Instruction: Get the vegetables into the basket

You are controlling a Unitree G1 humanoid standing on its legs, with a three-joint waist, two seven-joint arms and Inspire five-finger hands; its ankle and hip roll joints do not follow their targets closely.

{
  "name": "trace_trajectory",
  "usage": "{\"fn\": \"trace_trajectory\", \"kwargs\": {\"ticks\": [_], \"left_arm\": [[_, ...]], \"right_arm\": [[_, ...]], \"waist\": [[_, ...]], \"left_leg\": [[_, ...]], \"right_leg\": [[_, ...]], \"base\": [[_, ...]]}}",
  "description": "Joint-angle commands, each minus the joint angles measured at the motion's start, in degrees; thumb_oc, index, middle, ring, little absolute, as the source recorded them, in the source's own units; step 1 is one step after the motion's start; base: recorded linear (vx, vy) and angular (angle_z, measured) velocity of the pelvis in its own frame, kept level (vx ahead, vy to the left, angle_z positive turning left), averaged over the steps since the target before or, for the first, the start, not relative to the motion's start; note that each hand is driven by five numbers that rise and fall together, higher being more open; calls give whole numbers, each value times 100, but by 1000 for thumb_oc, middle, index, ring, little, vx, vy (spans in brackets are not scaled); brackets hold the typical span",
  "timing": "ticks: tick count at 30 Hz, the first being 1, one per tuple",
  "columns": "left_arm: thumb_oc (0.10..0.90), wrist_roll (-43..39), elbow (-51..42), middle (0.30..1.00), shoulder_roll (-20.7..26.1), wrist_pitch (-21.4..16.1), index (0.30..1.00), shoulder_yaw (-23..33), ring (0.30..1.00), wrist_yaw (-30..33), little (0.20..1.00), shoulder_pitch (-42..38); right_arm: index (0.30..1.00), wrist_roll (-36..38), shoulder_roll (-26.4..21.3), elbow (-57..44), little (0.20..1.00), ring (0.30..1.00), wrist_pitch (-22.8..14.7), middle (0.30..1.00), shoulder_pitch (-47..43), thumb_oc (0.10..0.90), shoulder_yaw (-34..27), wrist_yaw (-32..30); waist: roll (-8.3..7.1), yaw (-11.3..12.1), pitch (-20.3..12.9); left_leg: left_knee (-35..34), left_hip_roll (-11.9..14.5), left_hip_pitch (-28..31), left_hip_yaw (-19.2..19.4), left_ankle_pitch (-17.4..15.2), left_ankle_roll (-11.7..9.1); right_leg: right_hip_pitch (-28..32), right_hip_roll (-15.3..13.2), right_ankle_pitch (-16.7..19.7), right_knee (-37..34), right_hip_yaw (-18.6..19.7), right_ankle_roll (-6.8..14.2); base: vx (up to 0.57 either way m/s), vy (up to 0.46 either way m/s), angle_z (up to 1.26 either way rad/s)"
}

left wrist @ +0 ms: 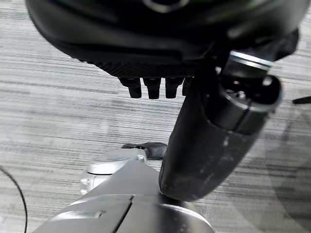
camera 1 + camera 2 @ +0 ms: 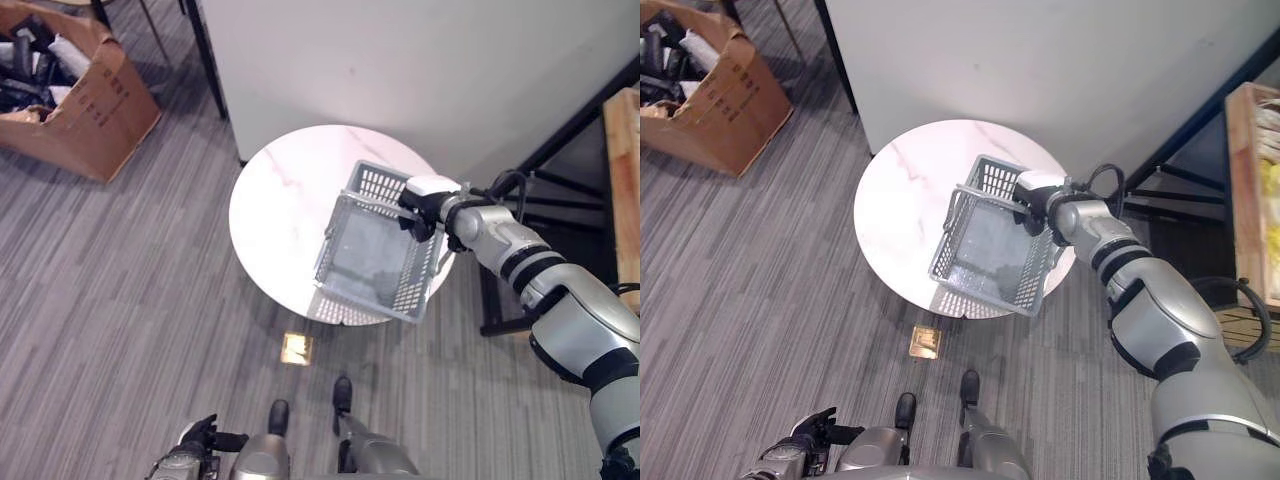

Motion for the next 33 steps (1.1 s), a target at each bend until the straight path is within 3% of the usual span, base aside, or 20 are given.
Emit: {"fn": "trace_trajectory", "kwargs": {"ticks": [1,7,16,27,33], "left_arm": [[900,315,187,1000,-12,31,1000,-60,1000,-191,1000,84],[900,539,236,1000,-41,93,1000,58,1000,-323,1000,177],[900,766,261,1000,-153,146,1000,194,1000,-417,1000,297],[900,1126,337,1000,-268,159,1000,216,1000,-550,1000,374],[900,1211,360,1000,-275,153,1000,154,1000,-564,1000,369]], "right_arm": [[300,-34,-631,-63,300,300,51,300,-632,400,-524,-143],[300,-8,-1199,-1020,300,300,44,300,97,400,-895,176],[300,134,-1925,-1907,300,300,16,300,1237,400,-1631,382],[300,200,-2601,-1852,300,300,-38,300,2904,400,-2830,364],[300,39,-2506,-1283,300,300,-60,300,3246,400,-2933,287]], "waist": [[47,-36,-395],[203,-346,-664],[342,-597,-828],[467,-881,-938],[468,-909,-927]], "left_leg": [[-110,-88,40,-325,-270,211],[-110,-63,303,-188,-308,202],[-110,-39,419,-59,-304,199],[-110,-13,548,120,-360,193],[-110,11,584,169,-387,171]], "right_leg": [[981,-49,-969,30,-31,349],[1094,-9,-1057,232,80,331],[1057,58,-1129,479,173,331],[1133,102,-1142,429,332,325],[1177,122,-1143,389,355,326]], "base": [[-93,-14,-6],[-88,-27,-6],[-63,-33,-12],[-1,-23,-7],[5,-18,-5]]}}
